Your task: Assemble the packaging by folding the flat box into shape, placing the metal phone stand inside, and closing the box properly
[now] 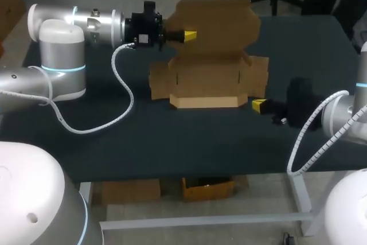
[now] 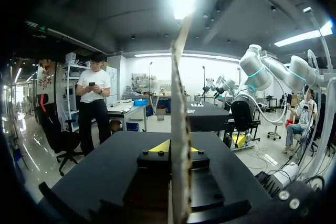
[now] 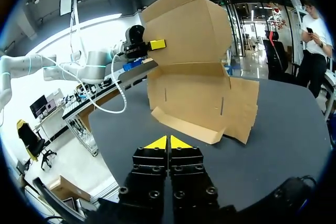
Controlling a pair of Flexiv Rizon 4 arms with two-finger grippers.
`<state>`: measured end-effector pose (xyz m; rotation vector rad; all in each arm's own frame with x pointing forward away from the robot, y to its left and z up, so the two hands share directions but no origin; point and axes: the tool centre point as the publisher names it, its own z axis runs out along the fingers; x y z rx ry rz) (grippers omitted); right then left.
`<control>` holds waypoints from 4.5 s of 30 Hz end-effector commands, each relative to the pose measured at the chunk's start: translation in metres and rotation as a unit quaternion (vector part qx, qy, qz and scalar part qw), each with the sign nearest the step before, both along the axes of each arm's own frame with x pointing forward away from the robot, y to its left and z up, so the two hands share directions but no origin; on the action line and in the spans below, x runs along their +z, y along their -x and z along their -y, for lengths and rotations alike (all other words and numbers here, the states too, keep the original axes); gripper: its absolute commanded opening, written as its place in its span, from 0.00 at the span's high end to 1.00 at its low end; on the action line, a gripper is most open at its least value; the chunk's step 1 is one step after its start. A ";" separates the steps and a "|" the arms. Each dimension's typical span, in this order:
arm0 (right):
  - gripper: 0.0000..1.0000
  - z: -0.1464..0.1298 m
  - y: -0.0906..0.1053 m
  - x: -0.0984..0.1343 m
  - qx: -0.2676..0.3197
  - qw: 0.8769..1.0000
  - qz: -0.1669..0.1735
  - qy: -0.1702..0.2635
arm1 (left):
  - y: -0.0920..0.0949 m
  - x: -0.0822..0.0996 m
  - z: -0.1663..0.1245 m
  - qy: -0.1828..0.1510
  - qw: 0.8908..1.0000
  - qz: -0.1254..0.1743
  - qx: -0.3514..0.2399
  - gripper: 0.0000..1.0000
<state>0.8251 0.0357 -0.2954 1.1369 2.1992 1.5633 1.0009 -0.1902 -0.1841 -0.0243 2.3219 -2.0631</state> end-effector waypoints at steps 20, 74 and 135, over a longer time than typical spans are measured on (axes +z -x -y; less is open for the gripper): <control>1.00 -0.066 -0.037 -0.043 0.022 0.999 0.043 0.013 | 0.000 -0.001 0.000 0.001 1.000 0.000 0.000 1.00; 1.00 -0.128 -0.107 -0.119 0.018 0.999 0.027 0.032 | 0.000 -0.001 0.000 0.001 1.000 0.000 0.000 1.00; 1.00 -0.121 -0.121 -0.141 -0.005 1.000 0.011 0.025 | 0.000 -0.001 0.000 0.001 1.000 0.000 0.000 1.00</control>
